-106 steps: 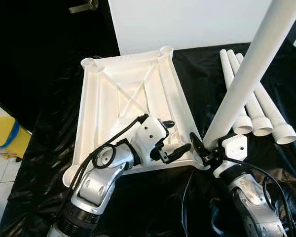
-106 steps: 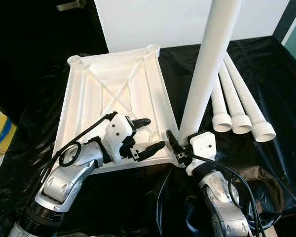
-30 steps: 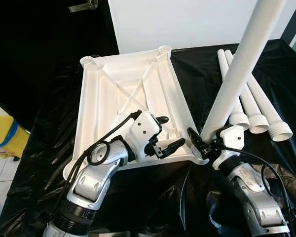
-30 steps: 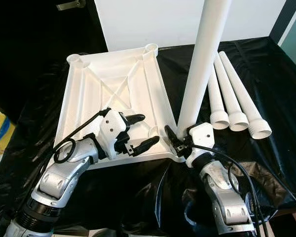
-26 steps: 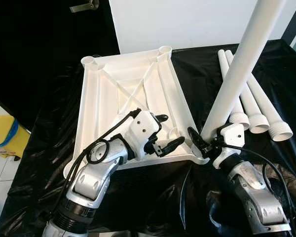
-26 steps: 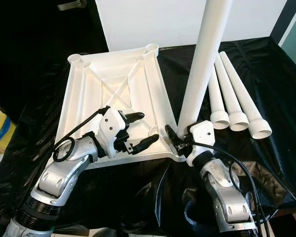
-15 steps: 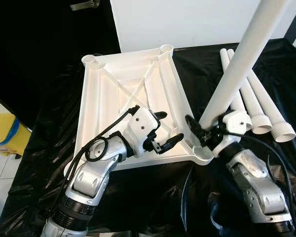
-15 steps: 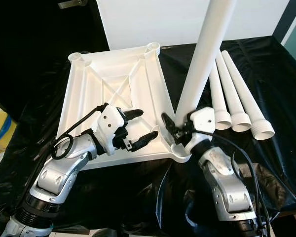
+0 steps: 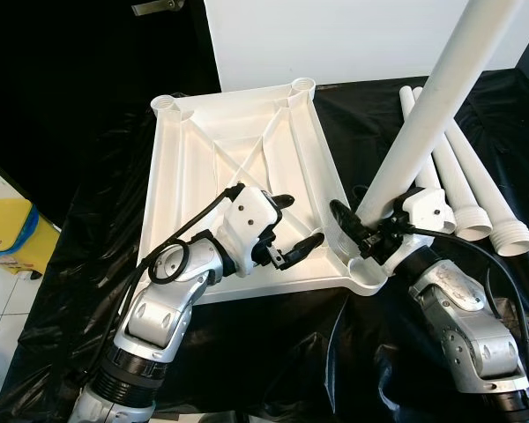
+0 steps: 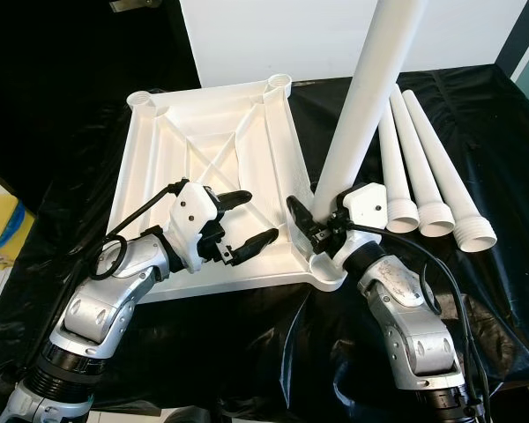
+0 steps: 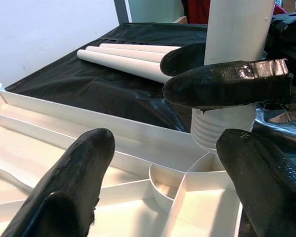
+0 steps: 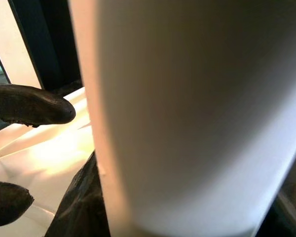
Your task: Building children table
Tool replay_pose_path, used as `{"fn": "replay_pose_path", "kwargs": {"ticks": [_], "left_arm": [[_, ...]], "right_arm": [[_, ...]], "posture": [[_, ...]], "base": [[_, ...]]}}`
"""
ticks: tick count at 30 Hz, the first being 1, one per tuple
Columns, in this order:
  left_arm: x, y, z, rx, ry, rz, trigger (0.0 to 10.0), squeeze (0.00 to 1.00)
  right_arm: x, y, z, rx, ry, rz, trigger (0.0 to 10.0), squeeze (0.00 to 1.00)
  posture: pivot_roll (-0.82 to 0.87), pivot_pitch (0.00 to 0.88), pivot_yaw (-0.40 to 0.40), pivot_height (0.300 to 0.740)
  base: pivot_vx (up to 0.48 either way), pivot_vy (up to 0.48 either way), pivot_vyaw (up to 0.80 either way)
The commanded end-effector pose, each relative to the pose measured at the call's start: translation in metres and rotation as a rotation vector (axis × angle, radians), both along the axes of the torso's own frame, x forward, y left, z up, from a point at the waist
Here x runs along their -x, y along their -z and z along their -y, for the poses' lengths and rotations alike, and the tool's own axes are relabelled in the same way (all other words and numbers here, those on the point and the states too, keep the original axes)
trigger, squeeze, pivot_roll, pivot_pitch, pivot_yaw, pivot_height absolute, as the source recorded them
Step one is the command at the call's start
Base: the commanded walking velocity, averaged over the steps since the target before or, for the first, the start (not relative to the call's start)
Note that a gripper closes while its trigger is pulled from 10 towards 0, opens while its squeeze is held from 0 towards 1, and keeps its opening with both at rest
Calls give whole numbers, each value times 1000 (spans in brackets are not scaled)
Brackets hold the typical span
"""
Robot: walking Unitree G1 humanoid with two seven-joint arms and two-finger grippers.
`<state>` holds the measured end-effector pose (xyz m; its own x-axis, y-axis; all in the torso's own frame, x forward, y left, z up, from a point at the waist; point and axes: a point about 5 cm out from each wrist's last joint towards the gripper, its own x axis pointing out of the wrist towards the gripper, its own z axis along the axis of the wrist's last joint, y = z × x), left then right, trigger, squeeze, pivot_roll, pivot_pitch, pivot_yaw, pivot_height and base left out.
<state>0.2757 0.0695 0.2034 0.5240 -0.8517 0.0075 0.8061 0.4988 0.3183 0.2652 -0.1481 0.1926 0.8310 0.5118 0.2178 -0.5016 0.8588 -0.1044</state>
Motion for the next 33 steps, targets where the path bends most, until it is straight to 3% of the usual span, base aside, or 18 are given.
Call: {"fn": "replay_pose_path", "kwargs": {"ticks": [1, 13, 14, 15, 21, 22, 23, 24, 33], "left_arm": [[0, 3, 0, -5, -6, -20, 10000, 0], [8, -1, 10, 24, 136, -85, 10000, 0], [9, -2, 9, 28, 151, -91, 10000, 647], [9, -3, 9, 32, 160, -96, 10000, 1000], [5, -8, 6, 29, 163, -83, 10000, 1000], [5, -10, 6, 26, 171, -76, 10000, 812], [5, -10, 6, 26, 171, -76, 10000, 812], [5, -12, 5, 24, 181, -69, 10000, 0], [13, -28, 6, 96, 298, -102, 10000, 0]], "right_arm": [[1, -4, -4, -2, -38, 6, 10000, 0], [0, 0, -2, 80, -118, -31, 10000, 0], [0, 0, -2, 82, -120, -31, 10000, 0], [0, 0, -1, 83, -120, -31, 10000, 0], [0, 1, 2, 87, -112, -36, 10000, 0], [0, 1, 3, 88, -112, -37, 10000, 0], [0, 1, 3, 88, -112, -37, 10000, 0], [0, 1, 3, 89, -112, -39, 10000, 0], [3, 4, 3, 122, -170, -63, 10000, 0]], "posture": [[-53, 96, 51, 740], [-66, 96, 47, 740], [-70, 103, 52, 740], [-70, 103, 52, 740], [-74, 108, 60, 740], [-74, 108, 60, 740], [-74, 108, 60, 740], [-75, 107, 64, 740], [-80, 106, 67, 740]], "base": [[0, 0, 0], [0, 0, 0], [0, 0, 0], [0, 0, 0], [0, 0, 0], [0, 0, 0], [0, 0, 0], [0, 0, 0], [0, 0, 0]]}}
